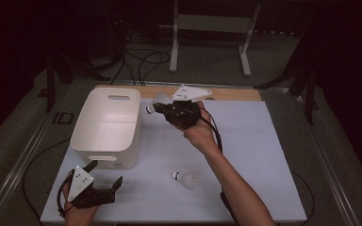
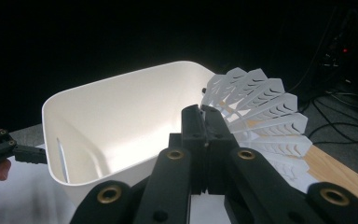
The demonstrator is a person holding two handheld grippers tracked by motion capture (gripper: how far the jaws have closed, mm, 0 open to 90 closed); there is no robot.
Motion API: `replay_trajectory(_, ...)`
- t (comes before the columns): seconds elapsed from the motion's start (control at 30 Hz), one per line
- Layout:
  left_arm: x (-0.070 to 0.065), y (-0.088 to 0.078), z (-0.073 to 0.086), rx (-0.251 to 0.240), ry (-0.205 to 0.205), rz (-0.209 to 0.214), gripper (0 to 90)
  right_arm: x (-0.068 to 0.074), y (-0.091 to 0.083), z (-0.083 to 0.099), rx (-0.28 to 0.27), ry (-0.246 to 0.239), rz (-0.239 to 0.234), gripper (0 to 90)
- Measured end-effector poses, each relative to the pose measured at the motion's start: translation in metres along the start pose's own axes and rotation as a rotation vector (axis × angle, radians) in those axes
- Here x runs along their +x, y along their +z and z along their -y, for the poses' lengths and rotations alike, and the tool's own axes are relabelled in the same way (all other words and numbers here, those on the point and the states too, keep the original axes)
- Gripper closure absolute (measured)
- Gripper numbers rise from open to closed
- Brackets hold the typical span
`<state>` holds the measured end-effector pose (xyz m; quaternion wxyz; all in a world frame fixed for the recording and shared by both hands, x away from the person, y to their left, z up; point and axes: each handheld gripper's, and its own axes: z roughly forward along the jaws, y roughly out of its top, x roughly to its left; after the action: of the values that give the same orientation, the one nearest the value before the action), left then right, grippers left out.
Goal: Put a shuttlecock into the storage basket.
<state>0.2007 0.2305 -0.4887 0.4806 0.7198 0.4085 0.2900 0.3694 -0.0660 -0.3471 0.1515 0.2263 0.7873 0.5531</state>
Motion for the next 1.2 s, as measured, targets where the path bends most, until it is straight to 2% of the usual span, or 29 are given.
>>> replay_trajectory(1.2,0.000,-0.001,0.000,-0.001,0.000,-0.002,0.0,0.018,0.016,-0.003,0.009,-0.034,-0.035,89.5)
